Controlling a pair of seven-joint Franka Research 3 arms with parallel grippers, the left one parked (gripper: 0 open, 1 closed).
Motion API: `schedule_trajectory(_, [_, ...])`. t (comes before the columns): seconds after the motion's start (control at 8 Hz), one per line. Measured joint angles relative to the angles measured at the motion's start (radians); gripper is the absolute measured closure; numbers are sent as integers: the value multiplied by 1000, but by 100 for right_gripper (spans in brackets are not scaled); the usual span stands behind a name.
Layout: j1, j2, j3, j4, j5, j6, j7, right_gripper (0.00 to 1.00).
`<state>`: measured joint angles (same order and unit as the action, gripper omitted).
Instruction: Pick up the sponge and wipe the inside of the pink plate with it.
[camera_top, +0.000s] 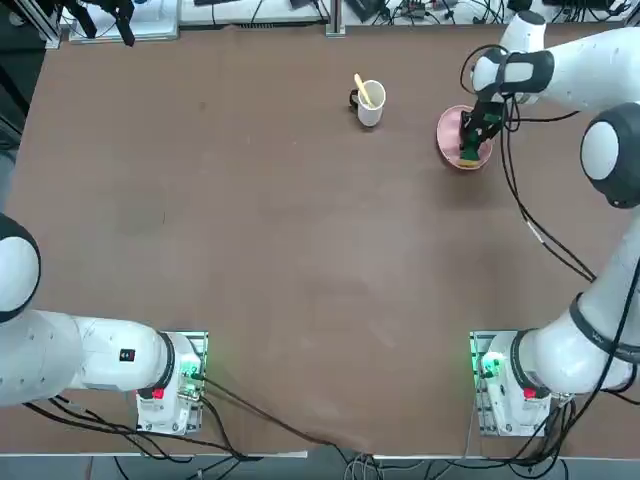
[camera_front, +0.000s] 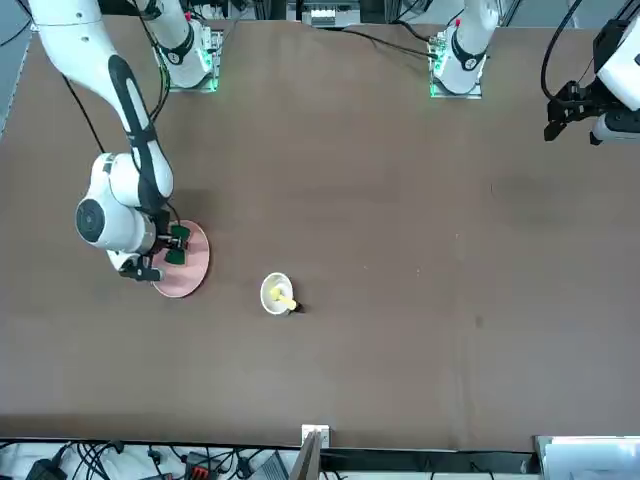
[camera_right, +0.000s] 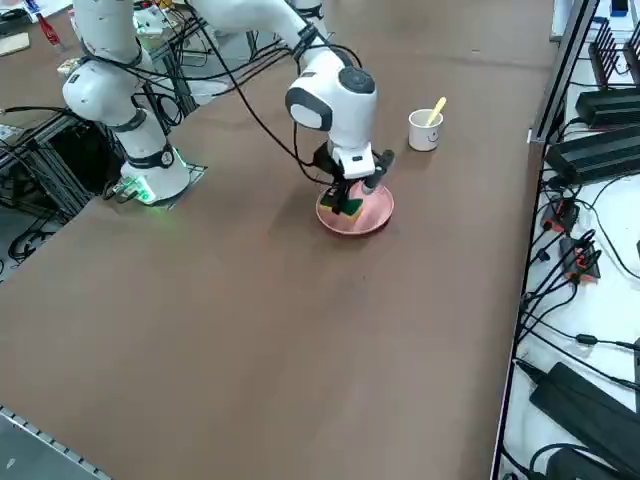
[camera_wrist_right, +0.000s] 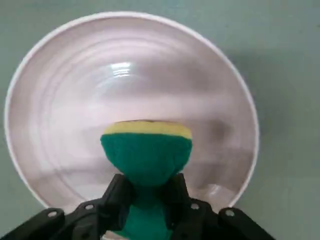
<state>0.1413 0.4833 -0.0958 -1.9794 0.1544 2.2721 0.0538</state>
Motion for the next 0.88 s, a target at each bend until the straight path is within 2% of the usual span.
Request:
schedule_trajectory(0.38, [-31,2,-5,3,-6,1,-28,62])
schedule_trajectory(0.88, [-32,16,-4,58,-6,1,-27,62])
